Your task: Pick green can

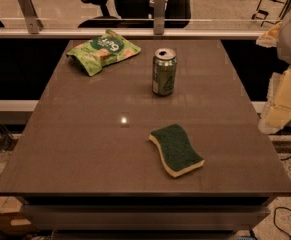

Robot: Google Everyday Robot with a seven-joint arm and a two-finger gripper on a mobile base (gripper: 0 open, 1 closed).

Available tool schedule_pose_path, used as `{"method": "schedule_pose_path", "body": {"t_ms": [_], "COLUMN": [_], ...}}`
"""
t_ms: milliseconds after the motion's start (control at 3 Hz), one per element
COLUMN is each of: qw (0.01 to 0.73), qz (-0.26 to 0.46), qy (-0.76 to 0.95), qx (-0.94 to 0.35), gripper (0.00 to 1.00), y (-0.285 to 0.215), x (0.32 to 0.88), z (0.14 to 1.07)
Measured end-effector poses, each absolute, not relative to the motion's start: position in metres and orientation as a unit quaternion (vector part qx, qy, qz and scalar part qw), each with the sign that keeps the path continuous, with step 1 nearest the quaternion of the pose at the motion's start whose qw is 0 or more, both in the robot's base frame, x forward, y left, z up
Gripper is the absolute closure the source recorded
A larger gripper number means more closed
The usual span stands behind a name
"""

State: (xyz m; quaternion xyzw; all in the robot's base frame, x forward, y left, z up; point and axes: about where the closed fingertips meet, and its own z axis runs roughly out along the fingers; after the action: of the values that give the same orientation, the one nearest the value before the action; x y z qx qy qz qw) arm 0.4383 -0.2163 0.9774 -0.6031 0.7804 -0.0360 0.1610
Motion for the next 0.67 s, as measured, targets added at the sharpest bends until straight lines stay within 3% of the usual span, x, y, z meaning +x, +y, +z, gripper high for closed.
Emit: {"method": "schedule_pose_path", "body": {"t_ms": [667], "qw": [0.193], "qz": [-0.037], "qy": [0.783], "qx": [-0.591], "gripper": [0.00], "y": [-0.218], "x": [0.443], "z": [0.989]}}
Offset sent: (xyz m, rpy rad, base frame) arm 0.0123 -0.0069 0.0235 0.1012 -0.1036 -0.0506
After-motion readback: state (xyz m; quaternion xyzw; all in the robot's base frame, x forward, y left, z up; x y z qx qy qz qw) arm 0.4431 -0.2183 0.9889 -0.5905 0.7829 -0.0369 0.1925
